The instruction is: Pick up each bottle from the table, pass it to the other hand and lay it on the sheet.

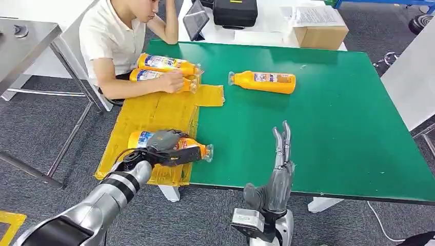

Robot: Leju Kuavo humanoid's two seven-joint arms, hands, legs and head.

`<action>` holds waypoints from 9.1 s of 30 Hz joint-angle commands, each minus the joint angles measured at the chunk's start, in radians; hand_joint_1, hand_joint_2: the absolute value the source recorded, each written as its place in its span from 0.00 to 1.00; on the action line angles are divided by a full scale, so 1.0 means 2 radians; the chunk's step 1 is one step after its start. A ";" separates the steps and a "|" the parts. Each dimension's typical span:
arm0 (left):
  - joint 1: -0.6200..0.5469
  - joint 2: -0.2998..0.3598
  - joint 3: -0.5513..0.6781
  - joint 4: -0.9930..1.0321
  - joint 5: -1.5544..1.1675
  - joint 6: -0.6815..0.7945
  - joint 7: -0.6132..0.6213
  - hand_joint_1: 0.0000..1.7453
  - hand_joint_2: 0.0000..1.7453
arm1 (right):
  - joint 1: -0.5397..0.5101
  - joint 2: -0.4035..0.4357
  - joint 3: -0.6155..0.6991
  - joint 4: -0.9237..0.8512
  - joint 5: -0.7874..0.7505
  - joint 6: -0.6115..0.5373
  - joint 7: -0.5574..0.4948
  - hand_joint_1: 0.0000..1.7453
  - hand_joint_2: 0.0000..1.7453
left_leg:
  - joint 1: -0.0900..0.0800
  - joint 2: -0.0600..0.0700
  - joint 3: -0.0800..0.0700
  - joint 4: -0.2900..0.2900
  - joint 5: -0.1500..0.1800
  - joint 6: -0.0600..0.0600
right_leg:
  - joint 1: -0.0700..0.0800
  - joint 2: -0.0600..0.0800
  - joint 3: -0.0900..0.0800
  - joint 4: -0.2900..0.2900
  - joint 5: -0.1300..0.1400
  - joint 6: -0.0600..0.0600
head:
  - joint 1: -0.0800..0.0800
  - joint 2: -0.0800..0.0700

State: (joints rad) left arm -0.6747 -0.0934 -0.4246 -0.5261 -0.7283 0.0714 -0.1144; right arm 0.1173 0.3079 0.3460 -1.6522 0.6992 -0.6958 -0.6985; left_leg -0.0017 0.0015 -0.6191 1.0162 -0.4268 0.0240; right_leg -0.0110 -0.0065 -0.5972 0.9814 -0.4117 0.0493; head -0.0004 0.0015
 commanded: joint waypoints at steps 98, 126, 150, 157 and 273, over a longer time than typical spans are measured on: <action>0.268 -0.018 0.055 -0.407 0.533 0.035 -0.083 0.00 1.00 | -0.197 -0.163 -0.127 0.456 0.256 -0.001 0.200 0.00 0.00 | 0.000 0.000 0.004 -0.001 -0.002 -0.001 | 0.000 0.001 0.004 -0.001 -0.001 -0.001 | 0.000 0.000; 0.280 -0.026 0.058 -0.407 0.530 0.029 -0.067 0.00 1.00 | -0.206 -0.196 -0.054 0.428 0.314 0.026 0.302 0.00 1.00 | 0.000 0.000 0.002 0.000 -0.002 -0.001 | 0.000 0.000 0.002 -0.001 -0.001 -0.001 | 0.000 0.000; 0.279 -0.017 0.043 -0.413 0.529 0.023 -0.048 0.00 1.00 | -0.251 -0.203 -0.070 0.535 0.177 0.134 0.266 1.00 1.00 | 0.000 0.000 0.005 0.000 -0.001 -0.001 | 0.000 0.000 0.005 -0.001 -0.001 -0.001 | 0.000 0.000; 0.280 -0.017 0.041 -0.413 0.532 0.024 -0.046 0.00 1.00 | -0.247 -0.206 -0.069 0.538 0.156 0.156 0.254 1.00 1.00 | 0.000 -0.001 0.008 0.000 -0.001 -0.001 | 0.000 -0.001 0.007 -0.002 -0.001 -0.001 | 0.000 0.000; 0.256 -0.041 -0.001 -0.418 0.640 0.063 -0.159 1.00 1.00 | -0.113 -0.107 0.180 0.207 -0.189 0.230 0.067 0.00 1.00 | 0.000 0.000 0.002 0.000 -0.002 -0.001 | 0.000 0.001 0.002 0.000 -0.001 -0.001 | 0.000 0.000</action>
State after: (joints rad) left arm -0.0729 -0.1995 -0.4345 -1.4065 0.7266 0.0836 -0.3491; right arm -0.1336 0.1156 0.6458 -1.1445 0.2430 -0.1728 -0.5417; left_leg -0.0020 0.0019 -0.6170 1.0163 -0.4301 0.0228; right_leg -0.0111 -0.0045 -0.5952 0.9803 -0.4132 0.0484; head -0.0004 0.0015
